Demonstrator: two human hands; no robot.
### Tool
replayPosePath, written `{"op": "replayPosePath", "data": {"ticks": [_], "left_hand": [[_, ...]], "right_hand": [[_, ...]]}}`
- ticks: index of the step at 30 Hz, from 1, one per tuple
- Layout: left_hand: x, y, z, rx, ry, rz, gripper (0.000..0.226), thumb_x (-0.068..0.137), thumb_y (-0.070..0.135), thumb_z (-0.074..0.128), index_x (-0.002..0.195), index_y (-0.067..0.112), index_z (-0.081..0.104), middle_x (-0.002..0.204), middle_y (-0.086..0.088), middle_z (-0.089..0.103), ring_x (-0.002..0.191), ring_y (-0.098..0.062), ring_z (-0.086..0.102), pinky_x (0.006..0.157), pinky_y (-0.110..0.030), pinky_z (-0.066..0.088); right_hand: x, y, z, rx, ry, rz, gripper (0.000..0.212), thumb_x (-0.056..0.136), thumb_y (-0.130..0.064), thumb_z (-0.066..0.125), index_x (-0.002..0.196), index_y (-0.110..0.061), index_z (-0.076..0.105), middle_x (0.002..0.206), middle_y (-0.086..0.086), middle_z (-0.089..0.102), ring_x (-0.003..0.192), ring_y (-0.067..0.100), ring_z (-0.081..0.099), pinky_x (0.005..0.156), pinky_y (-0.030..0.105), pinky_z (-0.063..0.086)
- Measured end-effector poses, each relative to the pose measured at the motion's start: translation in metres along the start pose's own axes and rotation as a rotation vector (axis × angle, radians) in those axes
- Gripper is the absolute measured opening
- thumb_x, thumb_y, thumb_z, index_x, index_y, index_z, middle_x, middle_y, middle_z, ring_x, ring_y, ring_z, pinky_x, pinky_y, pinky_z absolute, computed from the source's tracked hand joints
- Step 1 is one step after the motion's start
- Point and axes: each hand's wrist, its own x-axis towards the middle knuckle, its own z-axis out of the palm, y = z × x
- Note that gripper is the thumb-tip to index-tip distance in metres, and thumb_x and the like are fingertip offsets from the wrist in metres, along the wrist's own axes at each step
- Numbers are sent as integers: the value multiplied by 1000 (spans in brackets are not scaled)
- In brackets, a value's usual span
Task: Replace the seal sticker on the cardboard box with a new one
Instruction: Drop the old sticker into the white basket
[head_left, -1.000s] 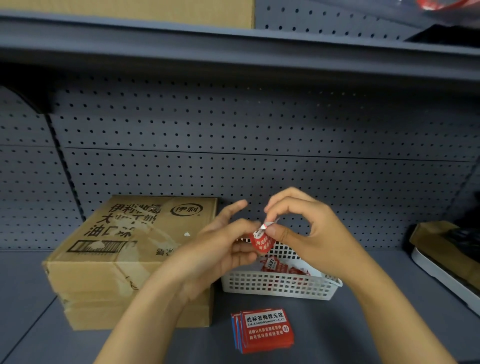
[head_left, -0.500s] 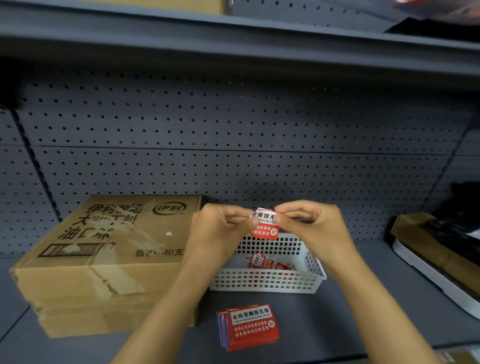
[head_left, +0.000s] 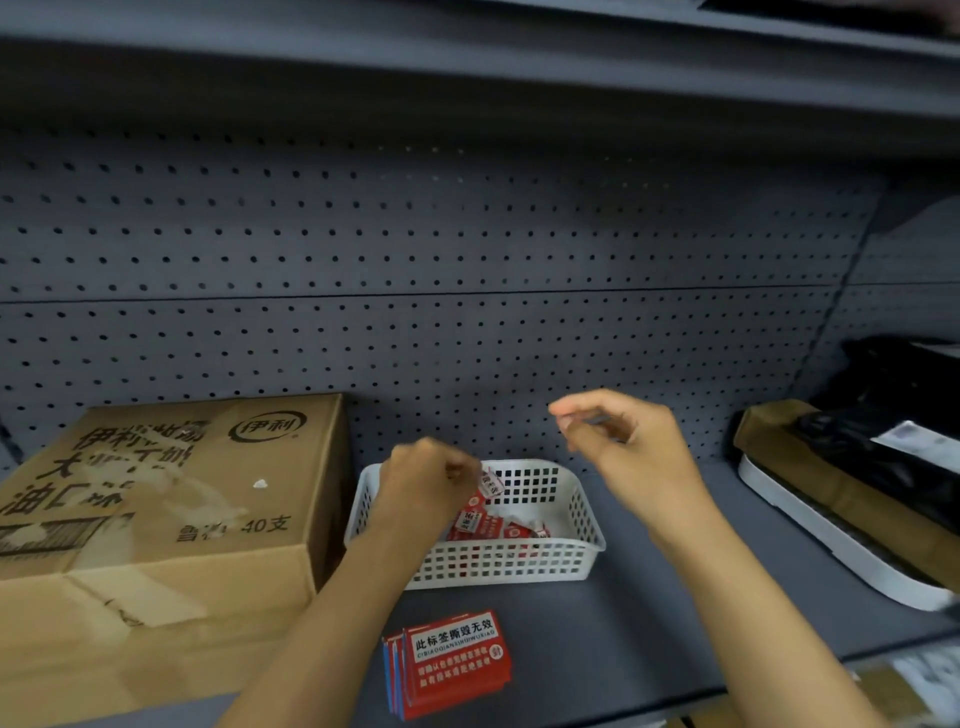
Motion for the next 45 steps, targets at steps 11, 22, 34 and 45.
{"op": "replayPosePath", "data": {"ticks": [11, 22, 34, 45], "left_hand": [[9, -6, 4, 193, -14, -26, 58, 90, 19, 63, 145, 31, 52, 120, -6, 74, 116, -26, 65, 97, -34, 50], [4, -8, -2, 11, 55, 115, 69, 91, -1, 61, 149, 33, 44, 81, 4, 78, 85, -12, 71, 87, -25, 55], [-3, -7, -6, -147, 15, 109, 64, 95, 1, 55, 149, 34, 43, 94, 11, 76, 94, -6, 70, 97, -32, 55], [-21, -23, -10, 38, 193, 193, 42, 96, 14, 59, 134, 33, 61, 134, 6, 65, 125, -14, 60, 103, -28, 45]], "right_hand": [[8, 14, 25, -55, -152, 11, 26, 92, -15, 72, 92, -42, 75, 88, -8, 76, 90, 35, 69, 83, 34, 56], [10, 16, 33, -70, -176, -16, 30, 94, -13, 68, 93, -42, 75, 91, -11, 76, 91, 17, 72, 84, 28, 57], [20, 35, 58, -586, -127, -84, 42, 85, -47, 75, 125, -41, 61, 109, -16, 67, 108, 8, 53, 76, 30, 44], [8, 43, 57, -551, -128, -73, 30, 96, -22, 62, 120, -41, 66, 104, -17, 71, 107, 7, 63, 83, 31, 54]]}}
